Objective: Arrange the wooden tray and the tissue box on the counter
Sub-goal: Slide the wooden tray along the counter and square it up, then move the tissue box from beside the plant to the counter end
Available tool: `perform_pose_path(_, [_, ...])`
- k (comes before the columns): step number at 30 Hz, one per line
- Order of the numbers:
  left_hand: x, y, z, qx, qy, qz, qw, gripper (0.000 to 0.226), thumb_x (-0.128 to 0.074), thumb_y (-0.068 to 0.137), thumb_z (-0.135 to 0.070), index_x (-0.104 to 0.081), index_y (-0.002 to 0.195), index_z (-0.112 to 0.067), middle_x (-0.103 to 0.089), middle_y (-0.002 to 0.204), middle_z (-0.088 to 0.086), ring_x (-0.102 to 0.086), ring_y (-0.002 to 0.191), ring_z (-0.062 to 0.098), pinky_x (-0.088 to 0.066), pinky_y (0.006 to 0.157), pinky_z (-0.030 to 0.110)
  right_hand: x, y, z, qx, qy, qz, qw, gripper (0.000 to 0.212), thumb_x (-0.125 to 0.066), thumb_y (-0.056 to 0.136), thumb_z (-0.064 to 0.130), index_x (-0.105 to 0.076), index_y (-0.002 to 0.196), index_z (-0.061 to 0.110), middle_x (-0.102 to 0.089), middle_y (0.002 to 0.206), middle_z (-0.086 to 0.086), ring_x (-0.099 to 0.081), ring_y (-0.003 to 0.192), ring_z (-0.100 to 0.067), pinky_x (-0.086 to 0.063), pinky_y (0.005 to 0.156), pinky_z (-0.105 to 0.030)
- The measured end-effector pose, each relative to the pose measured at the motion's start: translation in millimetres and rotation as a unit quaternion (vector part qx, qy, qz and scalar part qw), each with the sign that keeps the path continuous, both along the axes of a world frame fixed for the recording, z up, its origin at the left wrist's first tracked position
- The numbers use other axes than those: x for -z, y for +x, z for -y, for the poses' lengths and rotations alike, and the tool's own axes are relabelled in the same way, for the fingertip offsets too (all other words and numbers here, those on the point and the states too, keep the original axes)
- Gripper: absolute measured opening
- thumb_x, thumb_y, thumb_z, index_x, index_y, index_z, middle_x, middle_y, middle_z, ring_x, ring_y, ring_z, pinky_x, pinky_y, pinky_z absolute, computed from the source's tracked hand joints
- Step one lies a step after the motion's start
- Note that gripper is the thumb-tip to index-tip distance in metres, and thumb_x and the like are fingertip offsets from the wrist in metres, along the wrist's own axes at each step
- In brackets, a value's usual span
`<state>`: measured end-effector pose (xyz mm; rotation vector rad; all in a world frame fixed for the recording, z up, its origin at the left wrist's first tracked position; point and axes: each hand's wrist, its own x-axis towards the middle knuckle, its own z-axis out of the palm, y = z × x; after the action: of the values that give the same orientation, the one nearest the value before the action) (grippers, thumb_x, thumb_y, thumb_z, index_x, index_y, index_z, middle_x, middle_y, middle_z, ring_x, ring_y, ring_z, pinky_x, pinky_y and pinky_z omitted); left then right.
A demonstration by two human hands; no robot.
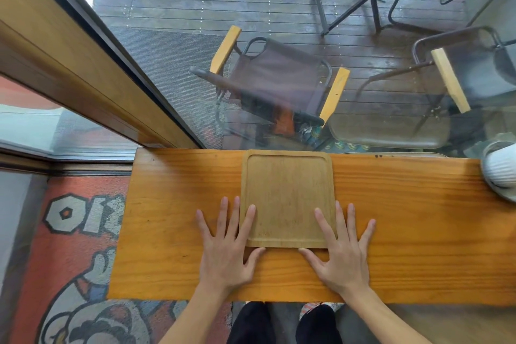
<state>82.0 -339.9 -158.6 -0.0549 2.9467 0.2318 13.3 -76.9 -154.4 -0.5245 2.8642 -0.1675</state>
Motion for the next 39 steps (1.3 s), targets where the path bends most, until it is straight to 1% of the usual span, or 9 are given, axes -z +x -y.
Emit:
perform_pose_path(19, [-23,-4,-4,-0.011,0.016,0.073,0.997,0.089,-0.045,0.084,-0.071,-0.027,0.159,-0.026,-0.024,0.167,0.014,-0.018,0.155,0.036,-0.012,0.112,0.080,-19,-3,7,-0.008,0.020,0.059,0.998,0.088,-0.040,0.083,0.079,-0.031,0.156,0.031,-0.026,0.163,-0.017,-0.012,0.154,-0.043,-0.006,0.111,-0.081])
perform_pose_path(23, [-52,-15,-3,-0.040,0.015,0.189,0.981,0.085,-0.029,0.091,-0.071,0.014,0.157,-0.039,0.015,0.169,0.002,0.017,0.156,0.026,0.003,0.115,0.078,-44,-8,7,0.018,0.012,0.138,0.990,0.084,-0.044,0.085,0.073,-0.014,0.157,0.042,-0.008,0.167,-0.008,0.006,0.156,-0.036,0.010,0.114,-0.072])
perform_pose_path(25, [-73,-23,-6,-0.071,0.047,0.255,0.963,0.082,-0.042,0.098,-0.049,0.016,0.155,-0.044,0.023,0.168,-0.003,0.023,0.155,0.025,-0.002,0.114,0.078,-62,-20,1,0.026,-0.027,0.218,0.975,0.079,-0.055,0.088,0.058,-0.014,0.155,0.048,-0.005,0.168,-0.001,0.012,0.156,-0.030,0.012,0.116,-0.068])
perform_pose_path(27, [-97,-28,-19,-0.141,0.104,0.278,0.944,0.087,-0.047,0.096,-0.017,0.010,0.156,-0.045,0.019,0.170,0.000,0.020,0.156,0.029,-0.009,0.116,0.077,-88,-41,-6,0.053,-0.099,0.304,0.946,0.066,-0.060,0.092,0.041,-0.031,0.152,0.044,-0.018,0.166,0.002,-0.001,0.157,-0.027,0.002,0.121,-0.062])
perform_pose_path(29, [-117,-28,-43,-0.228,0.142,0.242,0.932,0.091,-0.042,0.092,-0.003,0.006,0.159,-0.041,0.011,0.170,0.006,0.013,0.156,0.034,-0.014,0.118,0.073,-117,-59,-21,0.133,-0.225,0.390,0.883,0.048,-0.059,0.097,0.029,-0.048,0.144,0.030,-0.040,0.157,-0.004,-0.031,0.149,-0.026,-0.025,0.119,-0.049])
perform_pose_path(31, [-134,-26,-78,-0.273,0.152,0.188,0.931,0.081,-0.042,0.092,-0.002,-0.006,0.161,-0.026,-0.008,0.170,0.011,-0.004,0.157,0.035,-0.023,0.120,0.063,-138,-65,-49,0.227,-0.315,0.413,0.824,0.037,-0.056,0.100,0.021,-0.058,0.137,0.017,-0.057,0.141,-0.013,-0.056,0.124,-0.023,-0.047,0.100,-0.041])
perform_pose_path(33, [-147,-29,-120,-0.305,0.200,0.123,0.923,0.065,-0.042,0.092,-0.001,-0.033,0.155,-0.013,-0.041,0.158,0.012,-0.035,0.147,0.031,-0.038,0.114,0.047,-154,-65,-88,0.287,-0.344,0.424,0.787,0.032,-0.053,0.101,0.014,-0.061,0.131,0.008,-0.067,0.119,-0.017,-0.064,0.101,-0.026,-0.051,0.084,-0.040])
perform_pose_path(37, [-170,-46,-220,-0.353,0.328,0.080,0.873,0.045,-0.043,0.090,0.007,-0.064,0.127,-0.008,-0.072,0.116,0.008,-0.065,0.115,0.026,-0.049,0.095,0.034,-180,-62,-184,0.324,-0.363,0.400,0.777,0.027,-0.050,0.100,0.007,-0.065,0.121,0.001,-0.065,0.077,-0.003,-0.064,0.075,-0.022,-0.049,0.074,-0.037])
perform_pose_path(39, [-174,-60,-273,-0.341,0.357,0.105,0.863,0.041,-0.043,0.092,0.005,-0.067,0.122,-0.009,-0.072,0.108,0.003,-0.067,0.108,0.024,-0.053,0.096,0.039,-192,-64,-236,0.283,-0.309,0.353,0.836,0.025,-0.048,0.100,0.009,-0.068,0.115,0.012,-0.066,0.076,0.001,-0.064,0.075,-0.020,-0.052,0.073,-0.037])
